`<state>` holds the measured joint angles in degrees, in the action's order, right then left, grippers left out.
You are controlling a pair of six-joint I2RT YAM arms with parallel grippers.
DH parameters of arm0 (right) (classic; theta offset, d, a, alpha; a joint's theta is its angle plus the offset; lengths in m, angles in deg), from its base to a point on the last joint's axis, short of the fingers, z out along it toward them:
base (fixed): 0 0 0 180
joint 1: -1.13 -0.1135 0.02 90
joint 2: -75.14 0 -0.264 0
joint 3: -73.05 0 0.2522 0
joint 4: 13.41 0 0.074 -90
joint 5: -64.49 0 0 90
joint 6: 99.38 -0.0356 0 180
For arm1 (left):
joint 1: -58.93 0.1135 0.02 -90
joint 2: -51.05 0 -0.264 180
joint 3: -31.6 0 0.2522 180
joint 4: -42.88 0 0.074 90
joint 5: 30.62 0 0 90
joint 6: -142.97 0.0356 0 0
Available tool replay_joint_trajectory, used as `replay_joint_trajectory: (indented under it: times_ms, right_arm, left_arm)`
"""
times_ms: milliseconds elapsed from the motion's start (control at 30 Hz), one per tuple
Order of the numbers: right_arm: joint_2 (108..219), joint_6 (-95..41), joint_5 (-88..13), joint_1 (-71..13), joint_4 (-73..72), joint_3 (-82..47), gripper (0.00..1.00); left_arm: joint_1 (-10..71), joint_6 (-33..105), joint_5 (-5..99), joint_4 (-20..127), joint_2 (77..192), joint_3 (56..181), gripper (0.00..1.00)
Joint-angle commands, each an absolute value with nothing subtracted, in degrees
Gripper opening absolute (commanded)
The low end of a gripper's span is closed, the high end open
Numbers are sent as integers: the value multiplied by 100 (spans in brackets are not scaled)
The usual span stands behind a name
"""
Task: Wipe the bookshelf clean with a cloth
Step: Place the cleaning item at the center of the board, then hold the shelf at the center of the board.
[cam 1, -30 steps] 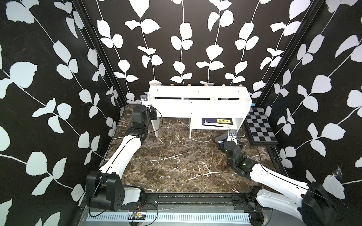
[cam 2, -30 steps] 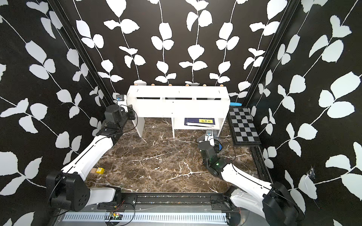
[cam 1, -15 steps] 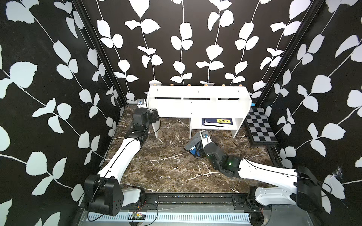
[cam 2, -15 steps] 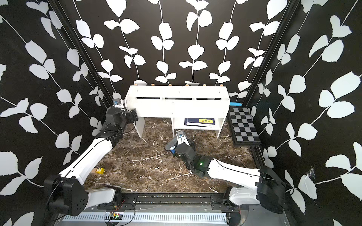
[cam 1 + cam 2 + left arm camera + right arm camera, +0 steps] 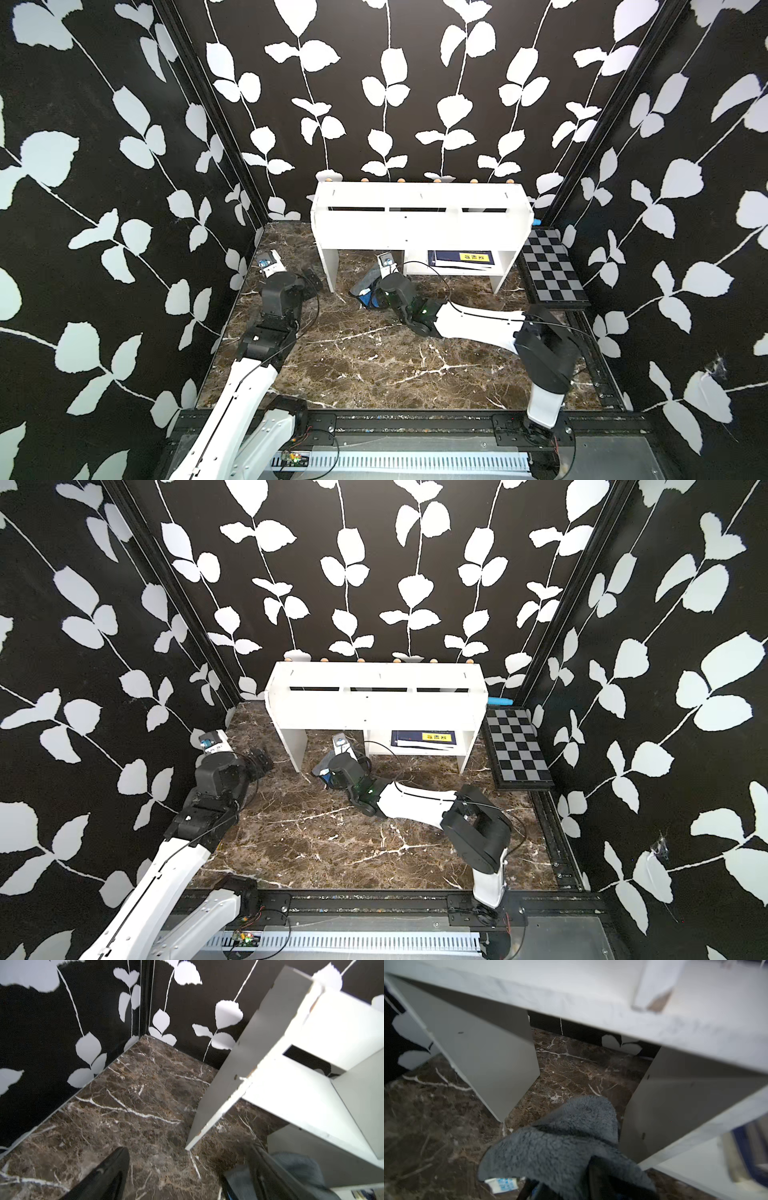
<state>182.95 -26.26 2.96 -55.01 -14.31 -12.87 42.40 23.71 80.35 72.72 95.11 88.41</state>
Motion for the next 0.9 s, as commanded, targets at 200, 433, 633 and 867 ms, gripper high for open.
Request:
replay_joint_trajectory:
  times_ms: [200,433,633,867]
  right_arm:
    - [17196,-2414,-222,-5319,-1710,-7,92]
    - [14151,-1779,1263,-4876,213,783,100]
    - [13153,-2091,720,-3114,1978,-445,100]
    - [14158,-2766,-1409,-1439,2318,-1416,100]
  left_arm:
    - [3073,1858,7924,6716,9851,7943,88]
    - [2905,1785,7562,5321,10323,7217,85]
    - [2330,1947,7874,4804,11018,7330,84]
    - [2272,1973,7935,4300,11882,7777,87]
